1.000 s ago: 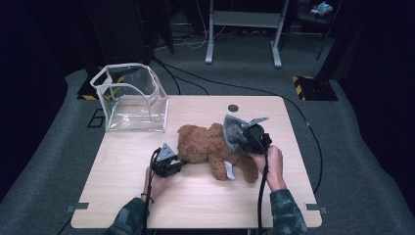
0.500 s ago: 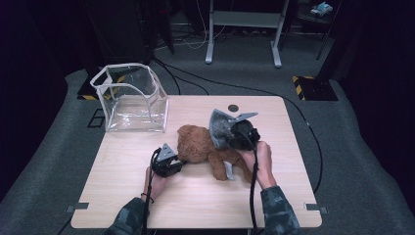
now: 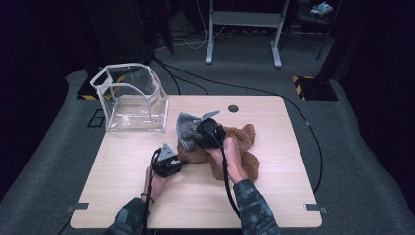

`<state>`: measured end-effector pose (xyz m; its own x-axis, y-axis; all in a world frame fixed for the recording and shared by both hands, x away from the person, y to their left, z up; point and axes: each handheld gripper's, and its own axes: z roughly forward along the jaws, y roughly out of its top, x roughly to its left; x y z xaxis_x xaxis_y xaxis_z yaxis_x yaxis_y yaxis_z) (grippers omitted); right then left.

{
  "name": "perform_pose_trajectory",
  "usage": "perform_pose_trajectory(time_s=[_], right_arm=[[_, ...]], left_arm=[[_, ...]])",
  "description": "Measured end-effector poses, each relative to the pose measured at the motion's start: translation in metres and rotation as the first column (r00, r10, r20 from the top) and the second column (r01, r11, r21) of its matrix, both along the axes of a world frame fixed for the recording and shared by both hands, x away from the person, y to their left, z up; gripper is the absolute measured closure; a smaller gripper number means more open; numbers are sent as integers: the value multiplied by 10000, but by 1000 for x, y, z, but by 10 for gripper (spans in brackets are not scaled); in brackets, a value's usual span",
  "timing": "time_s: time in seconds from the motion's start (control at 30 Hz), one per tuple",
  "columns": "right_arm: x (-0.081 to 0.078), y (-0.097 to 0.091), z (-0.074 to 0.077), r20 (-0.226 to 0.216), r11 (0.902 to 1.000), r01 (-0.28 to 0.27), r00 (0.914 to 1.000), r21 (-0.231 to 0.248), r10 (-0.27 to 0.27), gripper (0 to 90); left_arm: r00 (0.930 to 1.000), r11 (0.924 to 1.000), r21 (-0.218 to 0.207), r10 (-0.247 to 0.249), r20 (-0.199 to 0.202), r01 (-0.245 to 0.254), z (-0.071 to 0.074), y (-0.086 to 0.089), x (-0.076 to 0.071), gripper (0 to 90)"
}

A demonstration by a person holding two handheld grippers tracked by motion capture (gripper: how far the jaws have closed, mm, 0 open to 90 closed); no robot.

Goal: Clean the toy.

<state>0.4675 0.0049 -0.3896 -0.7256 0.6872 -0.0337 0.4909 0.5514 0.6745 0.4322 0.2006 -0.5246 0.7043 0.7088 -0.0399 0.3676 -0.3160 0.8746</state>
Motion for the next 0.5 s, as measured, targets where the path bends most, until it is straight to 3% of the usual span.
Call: perform_pose_trajectory(time_s=[0.13,0.3,0.5], right_arm=[[2,7,-4,-66,9998,-61,10000,-184,60,711],[2,1,-8,-94,9997,73,9999,-215,-75,712],[-14,-6,-11,-114,9995,-28,9999,-299,25,713]], left_arm=[[10000,10000,40,54,38,-55,0,0,0,685],[10000,10000,-23,54,-53,-54,0,1,0,690],[10000,9999,-87,69,-63,-70,0,1,1,690]])
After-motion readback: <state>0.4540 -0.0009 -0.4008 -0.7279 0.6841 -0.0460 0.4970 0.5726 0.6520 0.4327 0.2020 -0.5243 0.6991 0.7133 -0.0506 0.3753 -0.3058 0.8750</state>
